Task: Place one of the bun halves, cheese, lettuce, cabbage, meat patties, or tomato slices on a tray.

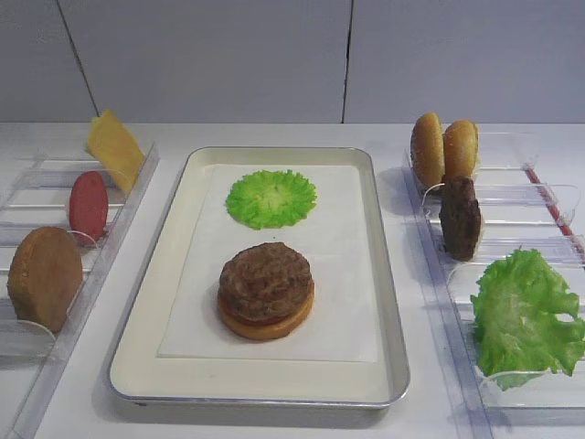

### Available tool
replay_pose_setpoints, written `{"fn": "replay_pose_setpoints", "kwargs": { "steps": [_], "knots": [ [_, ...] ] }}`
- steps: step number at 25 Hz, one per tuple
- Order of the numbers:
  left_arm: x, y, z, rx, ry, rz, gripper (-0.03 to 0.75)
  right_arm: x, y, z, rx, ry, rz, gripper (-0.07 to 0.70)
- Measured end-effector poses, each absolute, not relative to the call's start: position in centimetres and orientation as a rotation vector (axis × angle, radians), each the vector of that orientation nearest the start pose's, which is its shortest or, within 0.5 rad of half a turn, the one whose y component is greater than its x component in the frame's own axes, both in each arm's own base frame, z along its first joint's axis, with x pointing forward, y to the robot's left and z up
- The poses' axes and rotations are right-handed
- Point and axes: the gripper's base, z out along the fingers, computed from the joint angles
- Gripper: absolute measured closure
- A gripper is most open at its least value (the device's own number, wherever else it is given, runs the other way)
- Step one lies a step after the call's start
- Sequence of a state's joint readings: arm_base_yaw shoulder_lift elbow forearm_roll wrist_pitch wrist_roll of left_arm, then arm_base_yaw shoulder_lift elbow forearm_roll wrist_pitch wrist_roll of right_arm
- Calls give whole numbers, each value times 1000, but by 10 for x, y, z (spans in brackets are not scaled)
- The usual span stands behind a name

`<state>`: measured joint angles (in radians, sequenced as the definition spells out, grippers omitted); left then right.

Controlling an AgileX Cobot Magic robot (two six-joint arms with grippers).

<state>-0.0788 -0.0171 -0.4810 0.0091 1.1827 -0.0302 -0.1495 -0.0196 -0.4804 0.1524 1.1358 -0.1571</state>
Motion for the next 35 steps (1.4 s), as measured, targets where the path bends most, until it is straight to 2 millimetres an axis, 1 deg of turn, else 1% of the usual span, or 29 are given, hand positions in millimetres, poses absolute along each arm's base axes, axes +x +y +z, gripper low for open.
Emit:
{"fn": "replay_pose_setpoints", "kwargs": {
  "steps": [12,16,24,35],
  "knots": [
    [-11,2,262,52,2168,-51,516,-7,14,267,-22,2109,1,334],
    [-11,2,262,52,2168,-51,516,-7,14,267,-22,2109,1,346],
    [-11,2,262,52,2168,-51,516,-7,14,267,-22,2109,1,406],
    [-11,2,262,52,2168,-51,516,-7,14,267,-24,2109,0,416]
  ]
}}
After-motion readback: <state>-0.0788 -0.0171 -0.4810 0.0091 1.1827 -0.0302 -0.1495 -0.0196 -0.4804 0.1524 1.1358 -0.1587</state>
